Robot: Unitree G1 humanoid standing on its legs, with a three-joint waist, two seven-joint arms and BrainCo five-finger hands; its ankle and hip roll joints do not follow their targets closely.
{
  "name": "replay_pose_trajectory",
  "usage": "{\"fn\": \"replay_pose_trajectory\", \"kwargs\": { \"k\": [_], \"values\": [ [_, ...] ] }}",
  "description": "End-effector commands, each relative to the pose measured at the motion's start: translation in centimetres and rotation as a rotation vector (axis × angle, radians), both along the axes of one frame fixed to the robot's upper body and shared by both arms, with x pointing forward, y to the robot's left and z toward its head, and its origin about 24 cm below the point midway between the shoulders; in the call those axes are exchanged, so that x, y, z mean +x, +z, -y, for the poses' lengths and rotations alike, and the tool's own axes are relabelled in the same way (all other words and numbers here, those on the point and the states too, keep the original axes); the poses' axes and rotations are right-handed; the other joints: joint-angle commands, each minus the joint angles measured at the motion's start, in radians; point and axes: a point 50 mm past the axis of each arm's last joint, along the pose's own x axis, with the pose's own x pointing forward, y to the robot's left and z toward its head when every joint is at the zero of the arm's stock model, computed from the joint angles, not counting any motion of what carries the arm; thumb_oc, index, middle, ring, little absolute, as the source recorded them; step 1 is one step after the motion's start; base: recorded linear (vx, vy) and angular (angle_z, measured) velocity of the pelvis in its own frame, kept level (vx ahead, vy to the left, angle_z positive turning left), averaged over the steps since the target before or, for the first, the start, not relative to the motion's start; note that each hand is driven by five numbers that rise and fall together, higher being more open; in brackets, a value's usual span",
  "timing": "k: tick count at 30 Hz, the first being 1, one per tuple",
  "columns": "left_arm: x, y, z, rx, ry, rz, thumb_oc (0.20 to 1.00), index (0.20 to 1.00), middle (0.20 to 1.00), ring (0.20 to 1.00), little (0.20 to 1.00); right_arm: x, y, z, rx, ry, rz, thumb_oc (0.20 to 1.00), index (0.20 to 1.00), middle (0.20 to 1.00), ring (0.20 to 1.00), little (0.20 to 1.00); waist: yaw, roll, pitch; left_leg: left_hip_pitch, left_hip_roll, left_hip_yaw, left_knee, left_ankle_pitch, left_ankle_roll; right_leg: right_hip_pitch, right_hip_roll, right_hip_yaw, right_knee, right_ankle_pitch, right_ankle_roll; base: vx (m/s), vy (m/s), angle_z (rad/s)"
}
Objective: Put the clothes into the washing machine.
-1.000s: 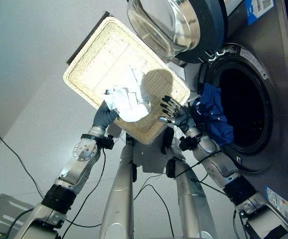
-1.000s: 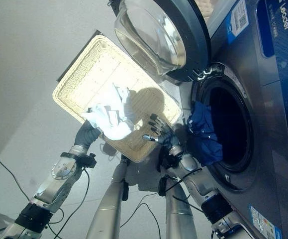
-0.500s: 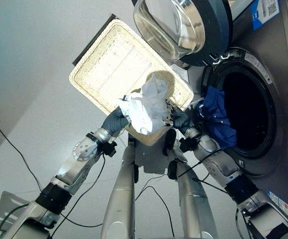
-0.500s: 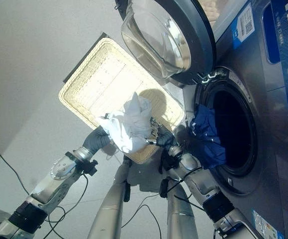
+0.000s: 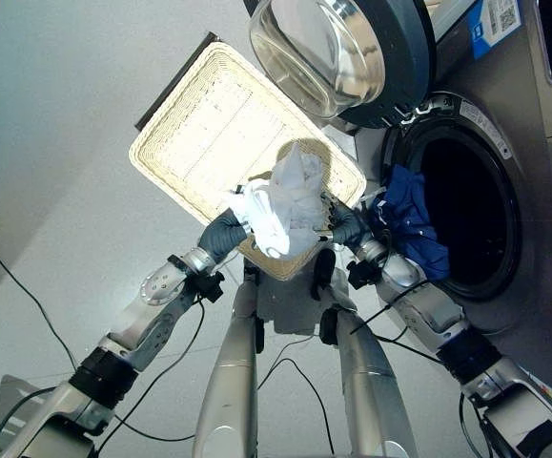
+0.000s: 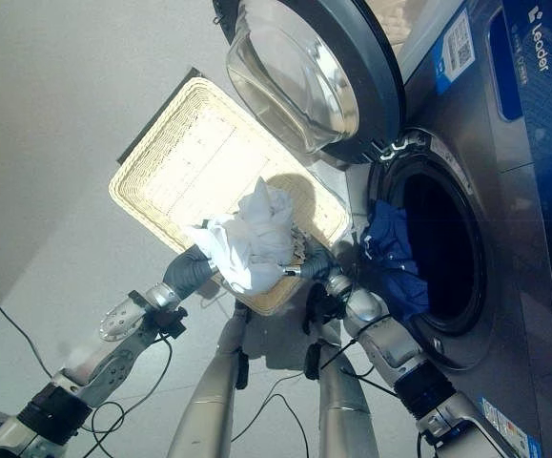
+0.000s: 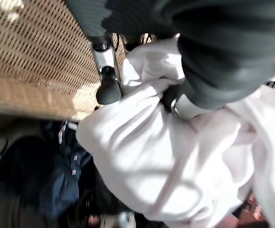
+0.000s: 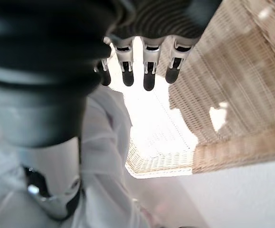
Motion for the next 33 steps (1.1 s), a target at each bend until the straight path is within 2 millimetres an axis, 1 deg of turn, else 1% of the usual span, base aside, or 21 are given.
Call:
{"fn": "replay_pose_trajectory", "kwargs": {
  "k": [1, 2, 3, 7, 13, 19, 21, 23, 24, 28, 33],
  "values": [
    [-0.9, 4.6, -0.8, 0.082, 0.331, 0.488, 0.2, 0.2, 0.2, 0.2, 0.2, -0.4, -0.9, 0.2, 0.182, 0.046, -0.144, 1.0, 1.0, 1.0, 1.0, 1.0, -0.012, 0.026, -0.014, 0.031, -0.09, 0.051, 0.015, -0.066, 0.044, 0.11, -0.001, -0.027, -0.203, 0.127, 0.116, 0.0, 0.0, 0.0],
    [-1.0, 4.8, -1.2, 0.101, 0.361, 0.513, 0.2, 0.2, 0.2, 0.2, 0.2, -0.4, -1.0, 0.3, 0.194, 0.041, -0.156, 1.0, 1.0, 1.0, 1.0, 1.0, -0.01, 0.025, -0.014, 0.032, -0.09, 0.05, 0.016, -0.067, 0.044, 0.111, -0.002, -0.029, -0.203, 0.126, 0.116, 0.01, -0.05, -0.01],
    [-1.2, 5.3, -2.0, 0.165, 0.442, 0.607, 0.2, 0.2, 0.2, 0.2, 0.2, -0.3, -1.5, 0.9, 0.229, 0.018, -0.191, 1.0, 1.0, 1.0, 1.0, 1.0, -0.004, 0.022, -0.014, 0.032, -0.091, 0.048, 0.018, -0.069, 0.043, 0.114, -0.004, -0.034, -0.202, 0.124, 0.115, 0.01, -0.044, -0.01],
    [-1.6, 6.1, -3.3, 0.26, 0.527, 0.73, 0.2, 0.2, 0.2, 0.2, 0.2, -0.1, -1.9, 2.3, 0.257, -0.035, -0.201, 1.0, 1.0, 1.0, 1.0, 1.0, 0.002, 0.014, -0.014, 0.032, -0.09, 0.05, 0.023, -0.072, 0.041, 0.115, -0.006, -0.04, -0.202, 0.126, 0.115, 0.01, -0.016, 0.0],
    [-1.5, 6.4, -3.3, 0.381, 0.56, 0.834, 0.2, 0.2, 0.2, 0.2, 0.2, 0.2, -1.4, 3.1, 0.249, -0.07, -0.171, 1.0, 1.0, 1.0, 1.0, 1.0, -0.002, 0.008, -0.014, 0.029, -0.087, 0.055, 0.025, -0.073, 0.04, 0.11, -0.007, -0.038, -0.204, 0.132, 0.117, 0.0, 0.0, 0.0],
    [-1.0, 6.8, -3.0, 0.487, 0.534, 0.896, 0.2, 0.2, 0.2, 0.2, 0.2, 0.7, -0.3, 3.3, 0.236, -0.078, -0.125, 1.0, 1.0, 1.0, 1.0, 1.0, -0.01, 0.015, -0.014, 0.028, -0.08, 0.063, 0.006, -0.064, 0.037, 0.1, -0.005, -0.034, -0.202, 0.136, 0.121, 0.0, 0.006, -0.01],
    [-0.6, 6.9, -2.7, 0.568, 0.496, 0.918, 0.2, 0.2, 0.2, 0.2, 0.2, 1.0, 0.3, 3.5, 0.226, -0.075, -0.105, 1.0, 1.0, 1.0, 1.0, 1.0, -0.015, 0.02, -0.014, 0.022, -0.079, 0.068, 0.011, -0.064, 0.036, 0.093, -0.008, -0.032, -0.2, 0.138, 0.123, 0.02, 0.036, -0.03],
    [-0.5, 6.9, -2.6, 0.587, 0.482, 0.922, 0.2, 0.2, 0.2, 0.2, 0.2, 1.1, 0.5, 3.5, 0.224, -0.073, -0.099, 1.0, 1.0, 1.0, 1.0, 1.0, -0.016, 0.021, -0.014, 0.021, -0.079, 0.068, 0.013, -0.064, 0.035, 0.092, -0.008, -0.032, -0.2, 0.139, 0.124, 0.01, 0.011, -0.02],
    [-0.3, 7.0, -2.4, 0.631, 0.454, 0.93, 0.2, 0.2, 0.2, 0.2, 0.2, 1.3, 1.1, 3.6, 0.217, -0.069, -0.084, 1.0, 1.0, 1.0, 1.0, 1.0, -0.019, 0.025, -0.014, 0.019, -0.079, 0.069, 0.012, -0.063, 0.035, 0.09, -0.009, -0.03, -0.201, 0.141, 0.125, 0.02, 0.022, -0.04],
    [-0.3, 7.1, -1.9, 0.678, 0.393, 0.968, 0.2, 0.2, 0.2, 0.2, 0.2, 1.5, 1.9, 3.7, 0.206, -0.058, -0.061, 1.0, 1.0, 1.0, 1.0, 1.0, -0.024, 0.029, -0.014, 0.017, -0.077, 0.075, 0.01, -0.062, 0.033, 0.088, -0.01, -0.025, -0.204, 0.145, 0.129, 0.0, 0.006, -0.01],
    [-0.6, 7.4, -0.8, 0.652, 0.322, 1.033, 0.2, 0.2, 0.2, 0.2, 0.2, 1.9, 2.3, 3.4, 0.177, -0.045, -0.059, 1.0, 1.0, 1.0, 1.0, 1.0, -0.03, 0.036, -0.014, 0.015, -0.075, 0.081, 0.005, -0.06, 0.033, 0.082, -0.008, -0.017, -0.209, 0.15, 0.131, 0.01, 0.02, -0.01]
  ]
}}
